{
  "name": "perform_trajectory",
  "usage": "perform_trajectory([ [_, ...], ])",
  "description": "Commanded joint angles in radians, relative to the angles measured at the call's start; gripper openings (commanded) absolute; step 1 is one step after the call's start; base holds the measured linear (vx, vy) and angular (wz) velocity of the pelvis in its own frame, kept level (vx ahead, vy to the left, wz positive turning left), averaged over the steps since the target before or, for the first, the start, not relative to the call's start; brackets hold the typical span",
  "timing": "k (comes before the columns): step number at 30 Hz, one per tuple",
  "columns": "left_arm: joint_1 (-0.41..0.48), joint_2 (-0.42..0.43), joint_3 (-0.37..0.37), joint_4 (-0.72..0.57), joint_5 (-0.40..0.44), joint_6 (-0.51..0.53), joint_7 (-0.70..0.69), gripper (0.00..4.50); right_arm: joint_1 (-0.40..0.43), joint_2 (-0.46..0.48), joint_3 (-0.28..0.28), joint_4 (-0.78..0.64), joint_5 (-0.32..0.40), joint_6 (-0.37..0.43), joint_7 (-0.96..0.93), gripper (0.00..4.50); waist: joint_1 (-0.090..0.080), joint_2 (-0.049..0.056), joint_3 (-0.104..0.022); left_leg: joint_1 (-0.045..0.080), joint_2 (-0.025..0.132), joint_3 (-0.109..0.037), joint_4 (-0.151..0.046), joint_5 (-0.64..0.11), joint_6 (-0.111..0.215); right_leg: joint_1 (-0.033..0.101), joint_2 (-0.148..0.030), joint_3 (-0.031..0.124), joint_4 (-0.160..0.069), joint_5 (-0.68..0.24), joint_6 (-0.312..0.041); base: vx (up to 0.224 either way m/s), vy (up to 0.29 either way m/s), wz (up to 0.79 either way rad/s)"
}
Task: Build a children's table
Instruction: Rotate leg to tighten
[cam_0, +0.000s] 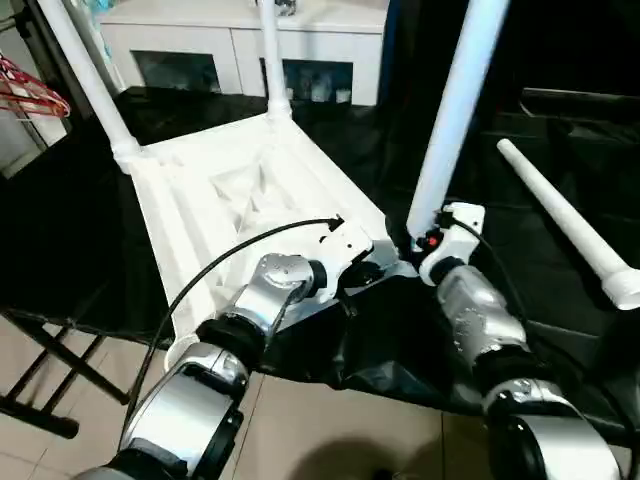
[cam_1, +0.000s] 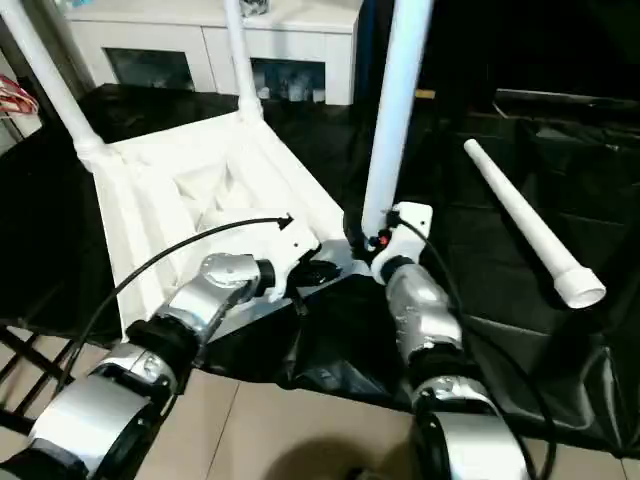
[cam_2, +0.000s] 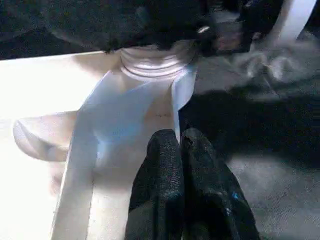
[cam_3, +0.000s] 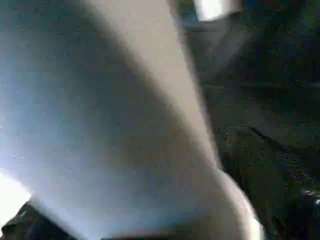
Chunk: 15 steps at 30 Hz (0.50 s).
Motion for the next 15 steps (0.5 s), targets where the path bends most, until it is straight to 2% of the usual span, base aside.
perform_trajectory([
  [1,0.005,0.010,-0.020,-0.048,-0.012,-0.046,-0.080,0.00,0.025,-0.026,0.040,-0.084,0.005,0.022,0.099,3.78,0.009,-0.015,-0.078,-0.019,0.009,0.017,-0.054,0.027,0.221,0.089,-0.054,0.051,-0.036,-0.212,-0.182,0.000,0.000,0.00],
  [3,0.007,0.014,-0.021,-0.050,-0.012,-0.048,-0.091,0.00,0.037,-0.034,0.048,-0.098,0.001,0.025,0.120,3.78,0.015,-0.015,-0.075,-0.019,0.008,0.020,-0.055,0.011,0.210,0.084,-0.053,0.053,-0.041,-0.257,-0.173,0.000,0.000,0.00],
  [4,0.016,0.031,-0.028,-0.064,-0.015,-0.055,-0.138,0.00,0.083,-0.074,0.081,-0.159,-0.001,0.047,0.205,3.78,0.024,-0.013,-0.072,-0.015,0.007,0.024,-0.058,-0.019,0.186,0.081,-0.053,0.055,-0.047,-0.313,-0.155,0.000,0.000,0.00],
  [5,0.016,0.032,-0.028,-0.064,-0.015,-0.055,-0.138,0.00,0.084,-0.074,0.081,-0.160,-0.001,0.047,0.206,3.78,0.024,-0.013,-0.072,-0.015,0.007,0.024,-0.058,-0.019,0.186,0.081,-0.053,0.055,-0.047,-0.313,-0.155,0.000,0.000,0.00],
  [6,0.020,0.044,-0.035,-0.071,-0.015,-0.062,-0.167,0.00,0.115,-0.101,0.106,-0.204,-0.004,0.058,0.256,3.78,0.027,-0.010,-0.070,-0.012,0.007,0.026,-0.061,-0.047,0.167,0.078,-0.051,0.057,-0.052,-0.343,-0.148,0.000,0.000,0.00],
  [7,0.020,0.044,-0.035,-0.071,-0.015,-0.062,-0.167,0.00,0.115,-0.101,0.106,-0.204,-0.004,0.058,0.256,3.78,0.030,-0.012,-0.069,-0.010,0.008,0.027,-0.062,-0.052,0.163,0.078,-0.048,0.057,-0.056,-0.347,-0.142,0.000,0.000,0.00],
  [8,0.028,0.066,-0.048,-0.083,-0.016,-0.074,-0.219,0.00,0.171,-0.151,0.145,-0.289,0.000,0.086,0.346,3.78,0.034,-0.012,-0.069,-0.009,0.009,0.026,-0.062,-0.059,0.160,0.078,-0.046,0.059,-0.054,-0.337,-0.141,0.000,0.000,0.00],
  [9,0.028,0.066,-0.048,-0.083,-0.016,-0.074,-0.219,0.00,0.171,-0.151,0.145,-0.289,0.000,0.086,0.346,3.78,0.038,-0.013,-0.069,-0.009,0.011,0.027,-0.062,-0.058,0.163,0.078,-0.047,0.061,-0.053,-0.332,-0.138,0.000,0.000,0.00],
  [10,0.033,0.074,-0.052,-0.090,-0.016,-0.080,-0.240,0.00,0.192,-0.171,0.159,-0.324,0.001,0.097,0.376,3.78,0.043,-0.011,-0.069,-0.016,0.010,0.026,-0.062,-0.056,0.164,0.081,-0.047,0.061,-0.050,-0.324,-0.138,0.000,0.000,0.00],
  [13,0.043,0.094,-0.060,-0.107,-0.024,-0.085,-0.303,0.00,0.227,-0.217,0.188,-0.385,0.002,0.119,0.447,3.78,0.047,-0.010,-0.071,-0.016,0.009,0.027,-0.062,-0.056,0.157,0.080,-0.048,0.060,-0.050,-0.337,-0.129,0.000,0.000,0.00],
  [15,0.053,0.119,-0.075,-0.124,-0.030,-0.101,-0.382,0.00,0.261,-0.284,0.231,-0.439,-0.015,0.137,0.537,3.78,0.053,-0.010,-0.069,-0.014,0.009,0.028,-0.062,-0.066,0.150,0.077,-0.045,0.060,-0.056,-0.358,-0.118,0.000,0.000,0.00],
])
